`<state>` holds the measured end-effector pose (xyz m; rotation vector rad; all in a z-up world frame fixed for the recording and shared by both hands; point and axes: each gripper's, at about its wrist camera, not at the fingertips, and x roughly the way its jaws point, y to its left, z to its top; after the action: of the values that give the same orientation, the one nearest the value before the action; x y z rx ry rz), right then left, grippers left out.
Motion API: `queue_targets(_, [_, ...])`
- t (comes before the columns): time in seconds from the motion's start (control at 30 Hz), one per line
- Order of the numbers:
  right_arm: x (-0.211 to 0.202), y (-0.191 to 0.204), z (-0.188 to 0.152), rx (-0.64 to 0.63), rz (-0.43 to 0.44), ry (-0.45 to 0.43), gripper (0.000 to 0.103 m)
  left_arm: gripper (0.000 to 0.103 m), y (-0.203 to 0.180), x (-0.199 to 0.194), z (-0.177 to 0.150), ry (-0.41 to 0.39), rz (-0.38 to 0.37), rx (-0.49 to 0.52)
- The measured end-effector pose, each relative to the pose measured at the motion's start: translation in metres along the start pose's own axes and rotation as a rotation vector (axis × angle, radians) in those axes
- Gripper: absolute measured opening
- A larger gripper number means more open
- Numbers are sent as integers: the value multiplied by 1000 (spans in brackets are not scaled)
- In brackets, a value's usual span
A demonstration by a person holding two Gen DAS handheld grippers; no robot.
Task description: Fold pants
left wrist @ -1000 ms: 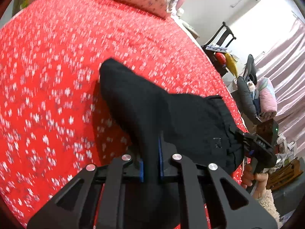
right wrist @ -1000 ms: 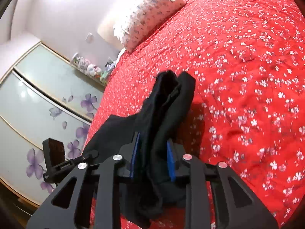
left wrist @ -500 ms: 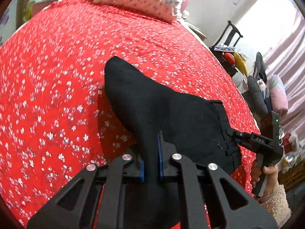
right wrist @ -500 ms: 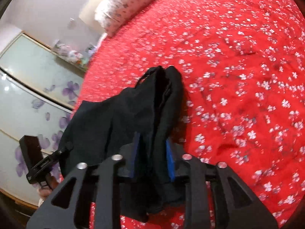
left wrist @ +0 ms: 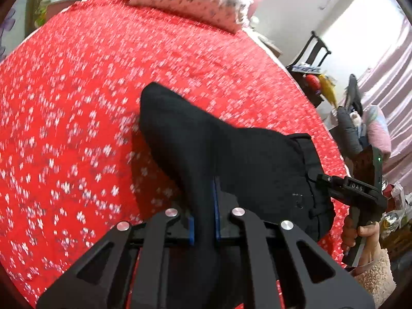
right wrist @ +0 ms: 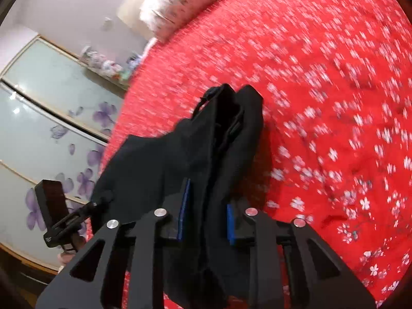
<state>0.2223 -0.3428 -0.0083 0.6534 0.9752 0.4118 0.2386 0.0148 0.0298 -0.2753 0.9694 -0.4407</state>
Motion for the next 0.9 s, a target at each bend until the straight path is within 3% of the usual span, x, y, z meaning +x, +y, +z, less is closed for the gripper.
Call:
queue_targets(0.17, [-6,24,22,-47,30,-44,23,9,-14,-13,19,-63,-17,22])
queue_targets(0.33, [-4,19,42,-54,44,-111,23,10,-10,-10,35,-130,-11,11])
queue_targets(0.43, [10,7,44,-49,9,-108,23,10,3,15,33,-96,26,-7])
queue_targets(0.5, [27,-7,34,-32,-62,-72,23,13,15,34,24,-60,71,-28])
queue_targets(0.53, [33,-14,30,-28,-98,-67,25,18,21,40,20,-59,76,-38])
queue_targets(0.6, [34,-28,24,17,-62,-97,32,29,33,46,12,-71,73,-66])
queue_targets(0.67, [34,-29,22,14,-111,-102,49,45,38,46,10,-76,82,-82])
queue_targets(0.7, [33,-27,21,-2,-161,-97,64,49,40,42,9,-84,88,-92])
queue_targets(0.73, [30,-24,21,-20,-195,-94,71,55,43,37,8,-95,91,-99])
queue_targets(0.77, [23,-20,20,-53,-230,-103,71,61,48,30,9,-111,97,-108])
queue_targets(0.83, [3,-16,17,-73,-244,-161,71,65,58,4,11,-183,125,-131])
queue_targets(0.9, [-20,-14,16,-36,-134,-222,73,70,57,-21,14,-259,99,-137])
